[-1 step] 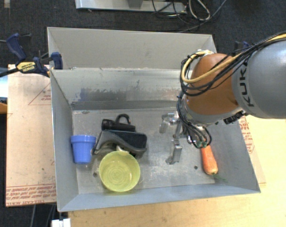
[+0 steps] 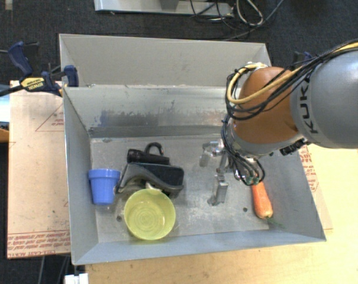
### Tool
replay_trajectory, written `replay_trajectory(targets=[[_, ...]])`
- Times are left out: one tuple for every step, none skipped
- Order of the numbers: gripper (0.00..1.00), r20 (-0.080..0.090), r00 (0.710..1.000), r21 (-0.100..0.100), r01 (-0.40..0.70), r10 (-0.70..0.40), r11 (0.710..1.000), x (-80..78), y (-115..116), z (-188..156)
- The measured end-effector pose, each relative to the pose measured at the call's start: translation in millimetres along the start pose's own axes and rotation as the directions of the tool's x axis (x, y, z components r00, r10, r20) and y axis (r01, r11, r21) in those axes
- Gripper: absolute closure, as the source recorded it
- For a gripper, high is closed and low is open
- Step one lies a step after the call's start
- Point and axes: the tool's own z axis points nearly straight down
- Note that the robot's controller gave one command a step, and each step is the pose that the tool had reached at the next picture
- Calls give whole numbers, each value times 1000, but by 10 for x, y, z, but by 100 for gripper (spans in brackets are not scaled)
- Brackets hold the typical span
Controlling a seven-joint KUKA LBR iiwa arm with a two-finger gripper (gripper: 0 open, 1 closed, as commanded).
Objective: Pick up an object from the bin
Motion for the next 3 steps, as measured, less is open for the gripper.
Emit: replay_trajectory(targets=[[0,8,998,-2,-69,69,998,-495,125,-486],[0,-2,1000,-1,26,-26,1000,-377,348,636],[0,16,994,0,110,-110,994,-368,1002,820]])
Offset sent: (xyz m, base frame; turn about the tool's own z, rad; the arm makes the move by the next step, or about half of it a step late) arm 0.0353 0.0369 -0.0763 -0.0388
